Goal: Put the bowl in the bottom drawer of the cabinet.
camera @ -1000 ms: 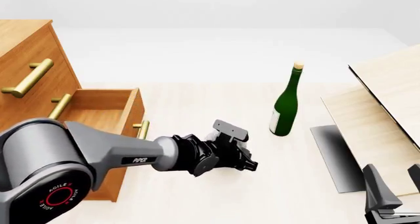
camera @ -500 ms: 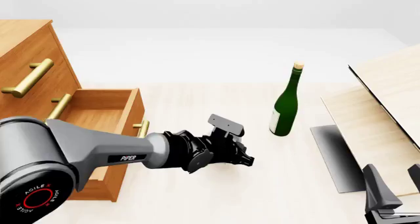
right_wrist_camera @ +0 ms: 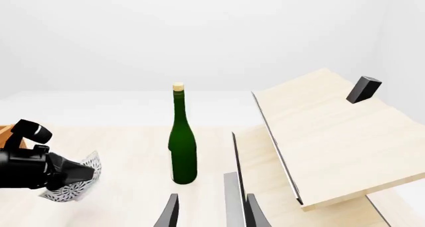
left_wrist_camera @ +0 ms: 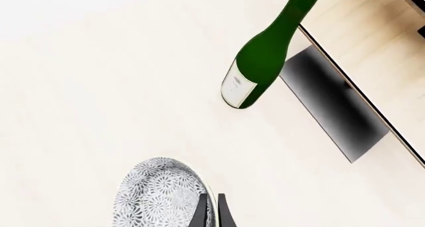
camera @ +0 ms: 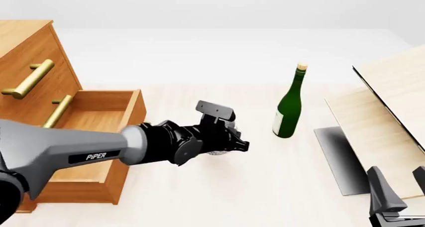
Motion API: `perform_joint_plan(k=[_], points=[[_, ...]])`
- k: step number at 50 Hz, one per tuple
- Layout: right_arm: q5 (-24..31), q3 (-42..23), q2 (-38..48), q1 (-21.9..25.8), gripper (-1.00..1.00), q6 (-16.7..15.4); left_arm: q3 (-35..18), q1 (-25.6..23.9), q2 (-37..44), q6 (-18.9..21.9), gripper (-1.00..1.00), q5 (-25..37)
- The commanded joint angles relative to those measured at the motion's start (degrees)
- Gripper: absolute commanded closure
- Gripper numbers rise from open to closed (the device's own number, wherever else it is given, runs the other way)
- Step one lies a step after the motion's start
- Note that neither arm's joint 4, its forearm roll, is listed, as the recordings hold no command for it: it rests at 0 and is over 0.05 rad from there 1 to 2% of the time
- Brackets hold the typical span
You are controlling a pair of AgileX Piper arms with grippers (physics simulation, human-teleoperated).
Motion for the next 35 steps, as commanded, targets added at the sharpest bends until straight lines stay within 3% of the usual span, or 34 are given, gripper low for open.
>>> perform_joint_plan(k=[1, 35], points=[[0.0, 0.0, 0.0, 0.0, -1.0, 0.0, 1.1, 0.4, -3.4, 0.5, 1.0, -0.3], [0.0, 0.0, 0.0, 0.0, -1.0, 0.0, 5.9, 4.2, -16.8, 2.9, 1.0, 1.1]])
